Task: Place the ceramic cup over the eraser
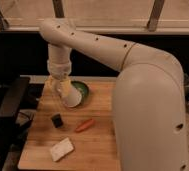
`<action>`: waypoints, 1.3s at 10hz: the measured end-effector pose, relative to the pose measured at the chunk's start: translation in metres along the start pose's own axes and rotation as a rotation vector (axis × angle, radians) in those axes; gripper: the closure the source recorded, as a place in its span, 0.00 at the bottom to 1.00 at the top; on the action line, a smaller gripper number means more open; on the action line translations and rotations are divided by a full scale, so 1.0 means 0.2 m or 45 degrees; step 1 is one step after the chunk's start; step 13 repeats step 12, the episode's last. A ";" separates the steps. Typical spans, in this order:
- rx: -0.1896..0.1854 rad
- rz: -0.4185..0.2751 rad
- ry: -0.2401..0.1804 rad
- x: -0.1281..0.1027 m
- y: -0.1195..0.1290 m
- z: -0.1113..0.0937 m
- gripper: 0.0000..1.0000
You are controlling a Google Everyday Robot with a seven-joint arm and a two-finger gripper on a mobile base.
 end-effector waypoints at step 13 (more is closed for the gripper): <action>0.276 -0.271 -0.378 -0.03 -0.13 -0.02 1.00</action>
